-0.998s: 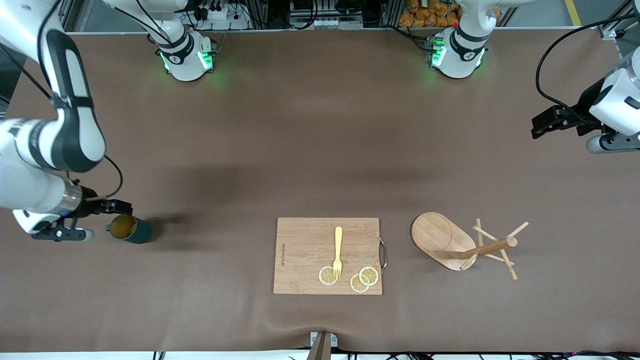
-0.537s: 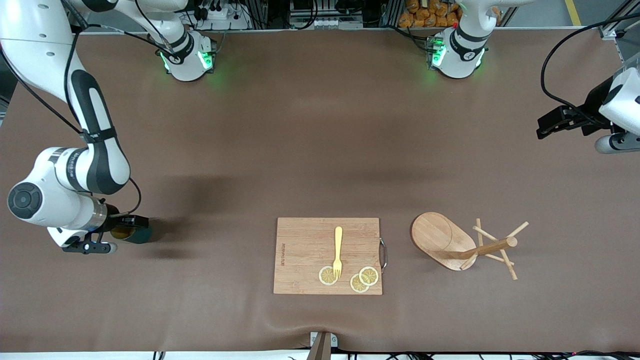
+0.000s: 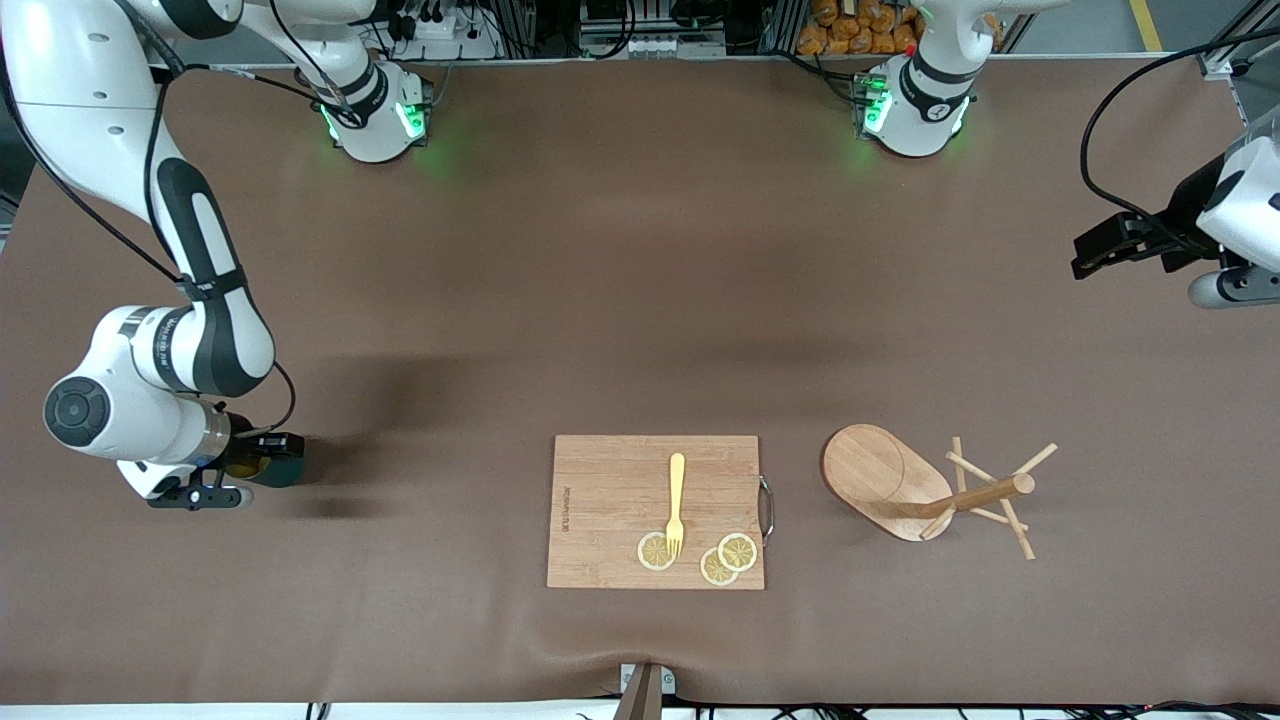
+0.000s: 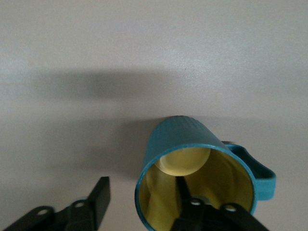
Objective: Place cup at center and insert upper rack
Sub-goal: 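Lift the teal mug with the right gripper toward the table center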
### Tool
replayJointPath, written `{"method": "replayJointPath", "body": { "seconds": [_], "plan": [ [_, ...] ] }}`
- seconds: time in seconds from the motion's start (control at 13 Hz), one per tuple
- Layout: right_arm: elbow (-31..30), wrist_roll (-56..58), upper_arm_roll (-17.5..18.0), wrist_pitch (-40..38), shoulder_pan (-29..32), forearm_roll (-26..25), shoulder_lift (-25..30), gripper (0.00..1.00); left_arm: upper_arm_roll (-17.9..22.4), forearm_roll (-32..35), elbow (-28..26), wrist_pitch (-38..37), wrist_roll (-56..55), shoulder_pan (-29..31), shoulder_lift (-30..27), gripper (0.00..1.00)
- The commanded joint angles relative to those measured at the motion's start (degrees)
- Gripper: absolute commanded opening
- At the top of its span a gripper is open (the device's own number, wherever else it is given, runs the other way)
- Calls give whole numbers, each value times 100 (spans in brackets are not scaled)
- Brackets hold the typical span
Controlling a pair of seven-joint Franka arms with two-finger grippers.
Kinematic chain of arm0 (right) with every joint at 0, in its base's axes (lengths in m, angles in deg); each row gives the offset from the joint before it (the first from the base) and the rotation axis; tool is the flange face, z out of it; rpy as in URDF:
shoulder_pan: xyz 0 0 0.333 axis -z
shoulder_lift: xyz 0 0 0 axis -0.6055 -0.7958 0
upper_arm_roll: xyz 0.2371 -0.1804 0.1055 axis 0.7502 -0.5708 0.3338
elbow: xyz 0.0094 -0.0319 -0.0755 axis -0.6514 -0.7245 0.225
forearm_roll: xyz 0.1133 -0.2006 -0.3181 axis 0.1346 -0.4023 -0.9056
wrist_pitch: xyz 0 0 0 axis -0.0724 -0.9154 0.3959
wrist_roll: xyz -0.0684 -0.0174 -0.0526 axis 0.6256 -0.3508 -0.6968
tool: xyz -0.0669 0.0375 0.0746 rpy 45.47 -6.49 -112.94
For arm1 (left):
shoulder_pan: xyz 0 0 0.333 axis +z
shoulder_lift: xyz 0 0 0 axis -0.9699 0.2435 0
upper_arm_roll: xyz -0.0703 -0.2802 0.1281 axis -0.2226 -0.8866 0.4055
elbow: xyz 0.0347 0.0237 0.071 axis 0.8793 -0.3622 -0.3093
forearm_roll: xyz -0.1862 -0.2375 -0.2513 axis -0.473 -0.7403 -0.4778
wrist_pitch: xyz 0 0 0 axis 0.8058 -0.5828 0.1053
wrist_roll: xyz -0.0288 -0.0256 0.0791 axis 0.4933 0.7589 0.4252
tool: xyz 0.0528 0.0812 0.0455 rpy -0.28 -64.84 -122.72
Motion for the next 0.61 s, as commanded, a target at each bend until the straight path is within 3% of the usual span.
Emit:
{"method": "replayJointPath", "body": {
  "seconds": [0.0,0.54],
  "plan": [
    [118,344,56,-33,70,33,-54,0,-36,-85,-59,94,98,27,46,100],
    [189,318,82,-77,-26,68,25,0,-36,-85,-60,103,98,53,46,100]
  ]
}}
